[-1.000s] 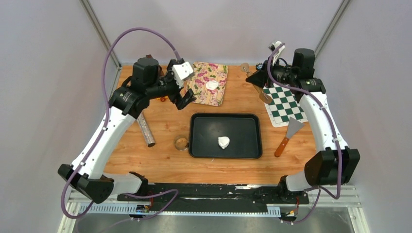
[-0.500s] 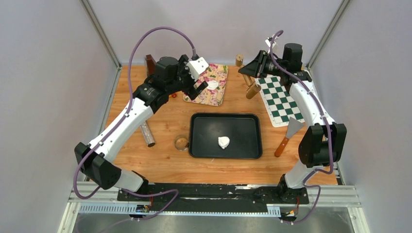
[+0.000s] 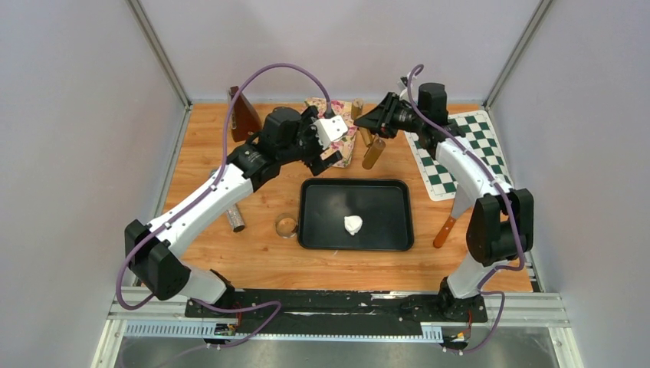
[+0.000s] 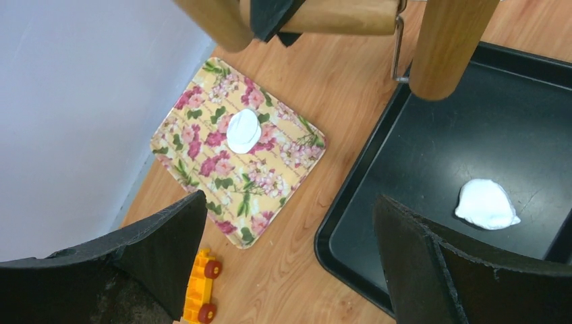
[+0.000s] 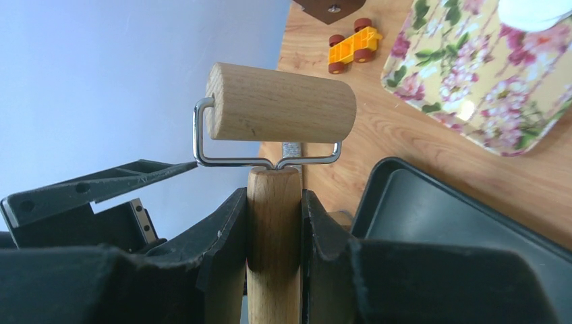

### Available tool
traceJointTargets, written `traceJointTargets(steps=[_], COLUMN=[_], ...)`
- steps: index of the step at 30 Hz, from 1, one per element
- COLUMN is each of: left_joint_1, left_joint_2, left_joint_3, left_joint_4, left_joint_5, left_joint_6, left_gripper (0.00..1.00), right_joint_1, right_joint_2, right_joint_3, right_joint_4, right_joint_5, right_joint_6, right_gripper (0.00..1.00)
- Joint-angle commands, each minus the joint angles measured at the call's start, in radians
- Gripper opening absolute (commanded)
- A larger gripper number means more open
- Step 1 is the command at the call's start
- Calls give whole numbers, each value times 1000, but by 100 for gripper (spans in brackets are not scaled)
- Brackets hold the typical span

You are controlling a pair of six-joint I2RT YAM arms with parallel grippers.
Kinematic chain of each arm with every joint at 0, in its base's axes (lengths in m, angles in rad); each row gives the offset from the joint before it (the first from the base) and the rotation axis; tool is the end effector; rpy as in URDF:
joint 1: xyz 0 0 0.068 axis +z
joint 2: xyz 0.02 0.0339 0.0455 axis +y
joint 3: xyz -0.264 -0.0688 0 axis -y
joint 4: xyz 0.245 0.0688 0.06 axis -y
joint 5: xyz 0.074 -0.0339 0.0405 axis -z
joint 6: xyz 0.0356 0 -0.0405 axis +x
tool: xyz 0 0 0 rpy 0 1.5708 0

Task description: Roll out the dumpling wrappers from the dough

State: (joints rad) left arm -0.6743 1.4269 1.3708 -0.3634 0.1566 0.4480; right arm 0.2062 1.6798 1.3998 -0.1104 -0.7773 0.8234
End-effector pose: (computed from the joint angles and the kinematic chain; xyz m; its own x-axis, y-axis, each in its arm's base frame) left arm 0.2542 -0.2103 0.3765 0.0286 0.5249 -0.8507 0.7940 0.5051 0.3384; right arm 0.3792 0.1048 0.3281 -0.8259 0.3614 -0.4328 -0.2575 0.4411 0.8597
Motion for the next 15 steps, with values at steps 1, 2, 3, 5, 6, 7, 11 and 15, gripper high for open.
traceJointTargets(steps=[1, 2, 3, 5, 6, 7, 11, 15], left_joint_1=[-12, -14, -19, -34, -41, -56, -94, -96], left_joint_2=[-34, -36, -37, -32, -26, -23, -3, 20], left_joint_3=[-10, -13, -15, -22, -26, -28, -37, -18], left_joint_4=[37, 31, 25, 14, 7, 8, 13, 31], left_joint_5=[41, 51, 67, 78, 76, 63, 29, 65], left_joint_6=[49, 54, 56, 66, 78, 85, 101, 5], left_gripper=[100, 100, 100, 100, 100, 100, 100, 100], right_joint_1=[43, 51, 54, 56, 57, 56, 55, 55], right_joint_2=[-3, -2, -2, 2, 3, 4, 18, 15], right_joint_3=[-13, -22, -35, -57, -66, -75, -97, -88], right_joint_4=[73, 74, 73, 78, 82, 83, 101, 25], right_joint_5=[57, 61, 64, 67, 74, 80, 81, 168], right_joint_6=[139, 150, 163, 184, 191, 200, 238, 248], right_gripper=[0, 0, 0, 0, 0, 0, 0, 0])
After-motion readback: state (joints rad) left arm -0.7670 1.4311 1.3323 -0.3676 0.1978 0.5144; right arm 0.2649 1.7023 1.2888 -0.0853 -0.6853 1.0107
